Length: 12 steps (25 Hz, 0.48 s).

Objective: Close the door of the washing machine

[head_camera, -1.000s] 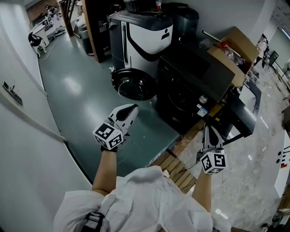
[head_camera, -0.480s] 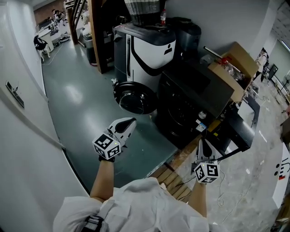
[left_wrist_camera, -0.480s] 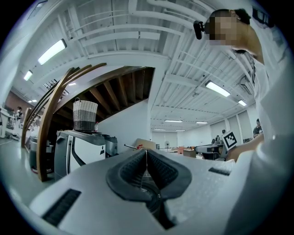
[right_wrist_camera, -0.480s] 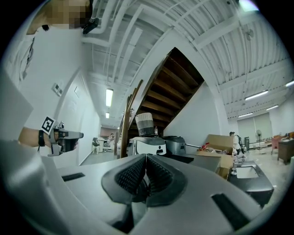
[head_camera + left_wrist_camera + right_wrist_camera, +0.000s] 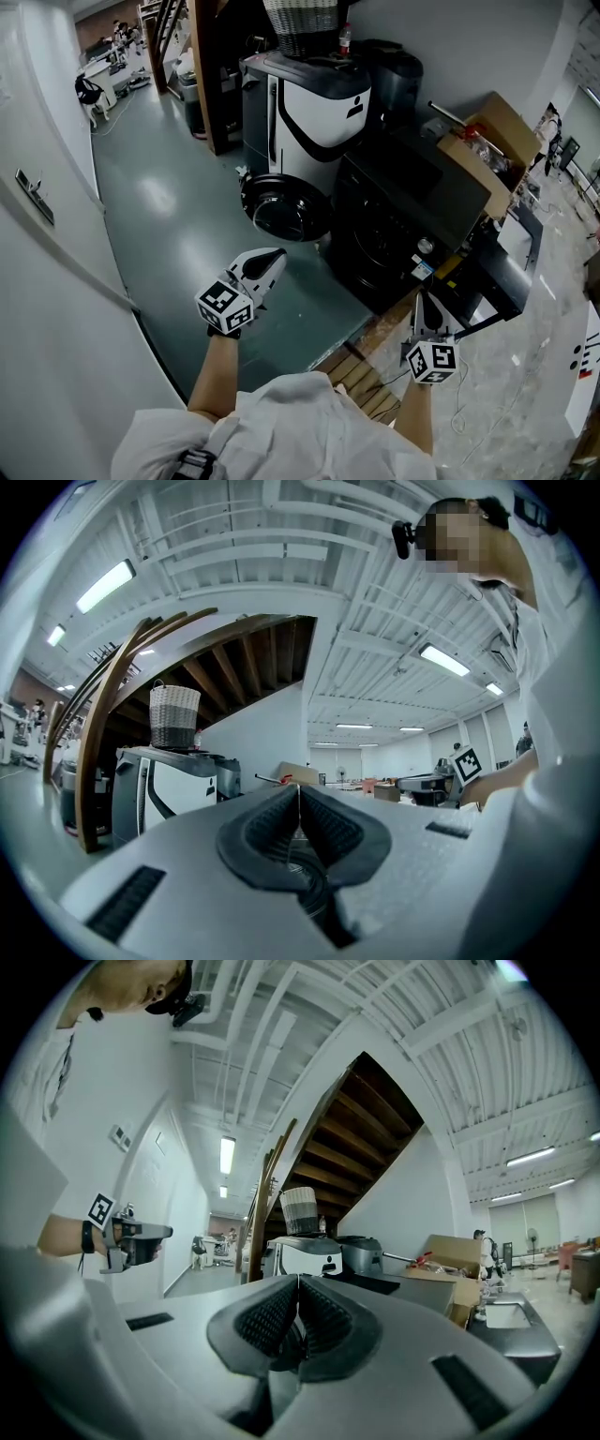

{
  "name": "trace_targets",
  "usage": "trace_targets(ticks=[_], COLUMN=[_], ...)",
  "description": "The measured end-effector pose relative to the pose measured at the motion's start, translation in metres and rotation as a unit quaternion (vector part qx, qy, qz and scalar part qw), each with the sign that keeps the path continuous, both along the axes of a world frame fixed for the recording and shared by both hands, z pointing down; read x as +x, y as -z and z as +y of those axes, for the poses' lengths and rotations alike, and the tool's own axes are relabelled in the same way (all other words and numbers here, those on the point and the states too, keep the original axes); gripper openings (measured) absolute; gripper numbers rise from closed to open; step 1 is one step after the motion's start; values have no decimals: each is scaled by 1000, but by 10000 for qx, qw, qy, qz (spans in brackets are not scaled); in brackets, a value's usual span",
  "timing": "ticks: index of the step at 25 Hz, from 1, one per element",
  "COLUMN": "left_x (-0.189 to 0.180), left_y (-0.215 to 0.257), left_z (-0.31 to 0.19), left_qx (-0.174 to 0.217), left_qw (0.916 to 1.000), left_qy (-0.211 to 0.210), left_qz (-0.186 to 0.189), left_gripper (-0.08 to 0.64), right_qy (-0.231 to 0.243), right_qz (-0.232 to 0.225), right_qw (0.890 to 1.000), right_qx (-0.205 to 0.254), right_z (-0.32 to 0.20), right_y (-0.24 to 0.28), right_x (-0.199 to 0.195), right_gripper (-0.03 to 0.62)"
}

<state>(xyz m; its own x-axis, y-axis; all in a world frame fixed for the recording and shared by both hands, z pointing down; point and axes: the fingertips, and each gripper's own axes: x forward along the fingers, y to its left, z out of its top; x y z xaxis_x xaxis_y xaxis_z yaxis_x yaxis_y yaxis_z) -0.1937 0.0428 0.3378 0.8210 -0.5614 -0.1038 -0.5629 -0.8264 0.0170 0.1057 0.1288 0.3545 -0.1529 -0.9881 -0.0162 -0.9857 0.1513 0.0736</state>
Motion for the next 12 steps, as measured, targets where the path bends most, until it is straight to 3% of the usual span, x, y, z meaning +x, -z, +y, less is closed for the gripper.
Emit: trace_targets(ticks=[12], left_x=[6], left_y=[-3], left_z=[-19], left_qx=[-43], left_qw=[10000], left_qy=[43], left_qz=[15], left_gripper=[12], right_qy=[82], right_qz=[-129], right_qw=[9999], right_qx=[7], right_z=[-31], right_y=[-4], right_x=[2], right_gripper=[28])
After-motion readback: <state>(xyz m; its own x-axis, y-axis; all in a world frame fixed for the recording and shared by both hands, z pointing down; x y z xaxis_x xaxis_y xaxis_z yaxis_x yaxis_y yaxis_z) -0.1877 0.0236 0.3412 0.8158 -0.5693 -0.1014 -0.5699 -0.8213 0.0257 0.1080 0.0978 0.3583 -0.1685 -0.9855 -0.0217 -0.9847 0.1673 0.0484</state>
